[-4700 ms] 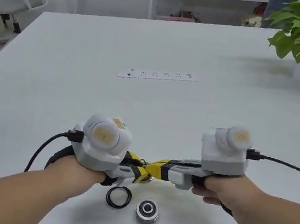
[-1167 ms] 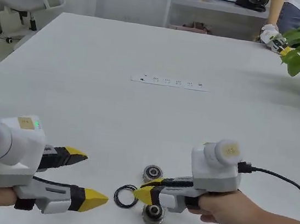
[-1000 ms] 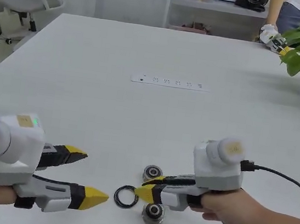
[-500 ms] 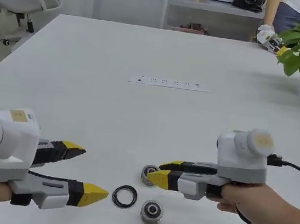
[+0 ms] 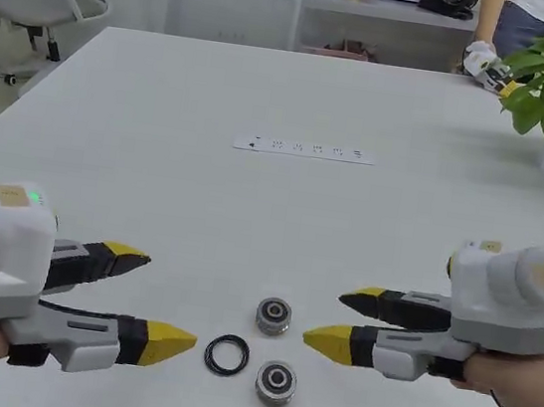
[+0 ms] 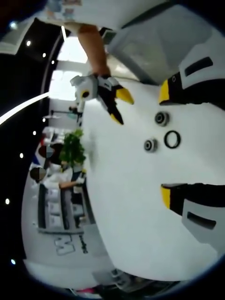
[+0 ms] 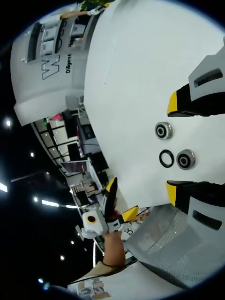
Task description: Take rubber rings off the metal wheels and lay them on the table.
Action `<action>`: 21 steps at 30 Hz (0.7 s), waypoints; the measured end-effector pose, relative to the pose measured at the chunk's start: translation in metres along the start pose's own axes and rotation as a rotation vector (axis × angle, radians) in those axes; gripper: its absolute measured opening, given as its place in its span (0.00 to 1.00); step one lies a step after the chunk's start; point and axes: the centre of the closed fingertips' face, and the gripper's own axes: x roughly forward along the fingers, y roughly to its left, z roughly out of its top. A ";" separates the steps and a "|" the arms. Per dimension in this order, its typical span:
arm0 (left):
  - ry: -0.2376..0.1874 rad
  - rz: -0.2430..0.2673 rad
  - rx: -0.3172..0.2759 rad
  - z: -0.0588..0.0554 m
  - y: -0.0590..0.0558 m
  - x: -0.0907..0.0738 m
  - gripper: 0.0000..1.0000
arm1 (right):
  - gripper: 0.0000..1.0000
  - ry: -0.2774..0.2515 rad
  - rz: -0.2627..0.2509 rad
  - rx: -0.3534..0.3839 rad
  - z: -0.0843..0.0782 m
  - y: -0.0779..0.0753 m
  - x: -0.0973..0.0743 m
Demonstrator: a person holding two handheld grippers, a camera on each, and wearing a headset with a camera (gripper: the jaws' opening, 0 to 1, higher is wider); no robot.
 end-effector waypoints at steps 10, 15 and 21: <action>0.008 0.015 0.010 -0.007 -0.006 -0.008 0.73 | 0.66 0.004 -0.036 -0.054 -0.010 0.004 -0.019; 0.011 0.021 0.023 -0.008 -0.009 -0.012 0.76 | 0.70 0.007 -0.053 -0.068 -0.016 0.006 -0.028; 0.011 0.030 0.024 -0.011 -0.012 -0.017 0.77 | 0.70 0.000 -0.080 -0.057 -0.022 0.005 -0.038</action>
